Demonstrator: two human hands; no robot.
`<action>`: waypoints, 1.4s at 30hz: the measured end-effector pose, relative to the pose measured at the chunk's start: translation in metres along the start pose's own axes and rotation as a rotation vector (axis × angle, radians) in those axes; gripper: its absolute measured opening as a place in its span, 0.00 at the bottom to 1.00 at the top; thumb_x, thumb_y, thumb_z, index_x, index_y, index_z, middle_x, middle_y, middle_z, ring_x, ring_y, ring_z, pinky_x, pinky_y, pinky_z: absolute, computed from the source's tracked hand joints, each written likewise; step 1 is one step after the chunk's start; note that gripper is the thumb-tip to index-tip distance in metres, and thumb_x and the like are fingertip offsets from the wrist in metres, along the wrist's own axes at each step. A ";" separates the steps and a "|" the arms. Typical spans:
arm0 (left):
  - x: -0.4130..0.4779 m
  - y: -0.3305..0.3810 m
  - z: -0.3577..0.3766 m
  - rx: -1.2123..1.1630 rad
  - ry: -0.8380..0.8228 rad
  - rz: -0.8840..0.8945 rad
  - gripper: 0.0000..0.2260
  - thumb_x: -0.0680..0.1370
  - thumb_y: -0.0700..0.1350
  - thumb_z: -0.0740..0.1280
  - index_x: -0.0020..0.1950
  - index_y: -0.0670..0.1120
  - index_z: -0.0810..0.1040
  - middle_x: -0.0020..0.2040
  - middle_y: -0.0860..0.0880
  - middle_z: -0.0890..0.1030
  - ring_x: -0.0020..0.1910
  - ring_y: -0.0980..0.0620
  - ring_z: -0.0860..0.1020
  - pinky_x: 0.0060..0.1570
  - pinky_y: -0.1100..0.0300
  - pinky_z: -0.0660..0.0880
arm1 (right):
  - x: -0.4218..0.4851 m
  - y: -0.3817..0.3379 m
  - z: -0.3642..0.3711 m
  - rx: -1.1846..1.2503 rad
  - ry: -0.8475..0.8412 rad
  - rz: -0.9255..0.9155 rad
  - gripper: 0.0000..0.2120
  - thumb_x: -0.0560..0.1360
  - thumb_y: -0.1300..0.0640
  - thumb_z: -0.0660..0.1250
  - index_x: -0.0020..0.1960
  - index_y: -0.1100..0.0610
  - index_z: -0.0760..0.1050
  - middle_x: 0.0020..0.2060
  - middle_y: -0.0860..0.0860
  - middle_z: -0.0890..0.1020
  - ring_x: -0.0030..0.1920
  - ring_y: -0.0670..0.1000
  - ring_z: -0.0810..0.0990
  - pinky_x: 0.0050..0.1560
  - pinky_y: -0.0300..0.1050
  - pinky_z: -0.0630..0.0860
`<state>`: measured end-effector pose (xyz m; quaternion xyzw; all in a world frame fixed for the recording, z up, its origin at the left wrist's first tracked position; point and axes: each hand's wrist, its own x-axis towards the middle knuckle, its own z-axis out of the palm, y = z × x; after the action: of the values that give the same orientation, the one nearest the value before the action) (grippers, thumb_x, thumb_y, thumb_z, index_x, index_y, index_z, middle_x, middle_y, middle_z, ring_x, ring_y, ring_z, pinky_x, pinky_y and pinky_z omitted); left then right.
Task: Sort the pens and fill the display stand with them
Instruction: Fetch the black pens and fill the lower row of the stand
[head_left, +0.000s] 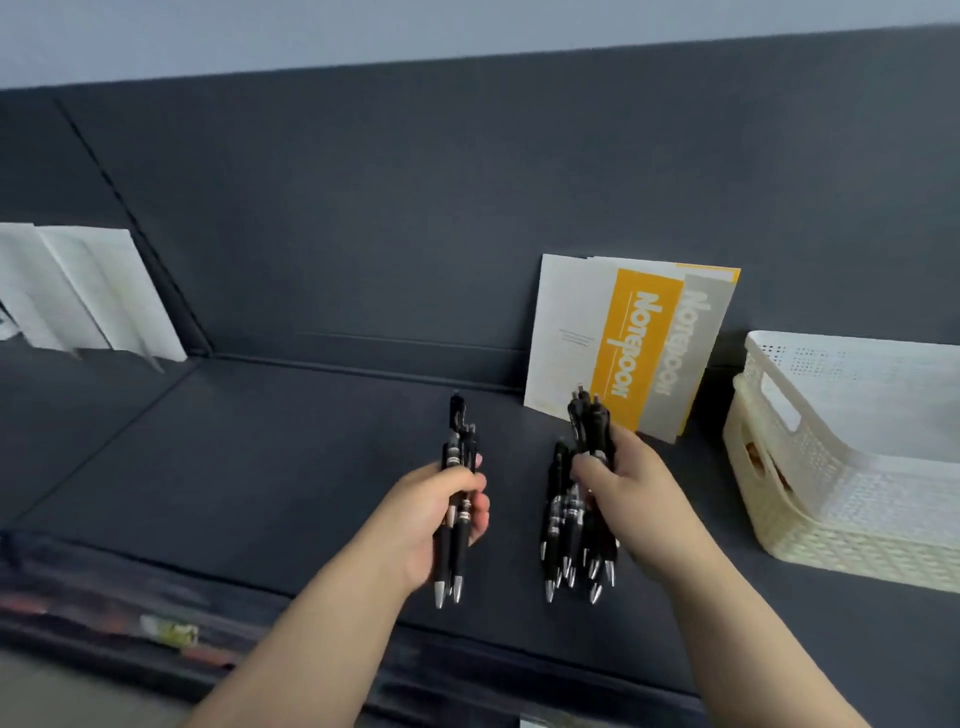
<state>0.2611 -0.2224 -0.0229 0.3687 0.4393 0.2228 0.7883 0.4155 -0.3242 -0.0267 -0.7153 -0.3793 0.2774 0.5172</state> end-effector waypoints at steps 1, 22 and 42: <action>-0.006 0.001 -0.006 -0.044 0.004 -0.006 0.07 0.75 0.31 0.64 0.47 0.41 0.77 0.34 0.46 0.76 0.27 0.54 0.75 0.26 0.63 0.74 | -0.001 -0.006 0.012 0.059 -0.037 -0.017 0.05 0.74 0.59 0.61 0.40 0.51 0.70 0.28 0.46 0.71 0.30 0.47 0.68 0.34 0.43 0.67; -0.143 0.073 -0.311 -0.172 0.249 0.438 0.10 0.77 0.34 0.60 0.51 0.40 0.81 0.40 0.42 0.82 0.37 0.48 0.82 0.30 0.59 0.75 | -0.064 -0.145 0.399 -0.125 -0.548 -0.370 0.10 0.79 0.53 0.53 0.45 0.48 0.73 0.48 0.47 0.74 0.56 0.50 0.68 0.60 0.47 0.67; -0.213 0.146 -0.648 -0.391 0.632 0.523 0.09 0.77 0.37 0.64 0.55 0.38 0.78 0.44 0.38 0.82 0.38 0.44 0.82 0.33 0.54 0.80 | -0.107 -0.243 0.760 -0.011 -1.063 -0.367 0.13 0.80 0.46 0.52 0.46 0.46 0.74 0.46 0.46 0.79 0.47 0.40 0.79 0.48 0.38 0.74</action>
<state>-0.4074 -0.0243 -0.0182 0.2256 0.5000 0.5948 0.5877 -0.3057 0.0323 -0.0317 -0.4019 -0.7075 0.5033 0.2909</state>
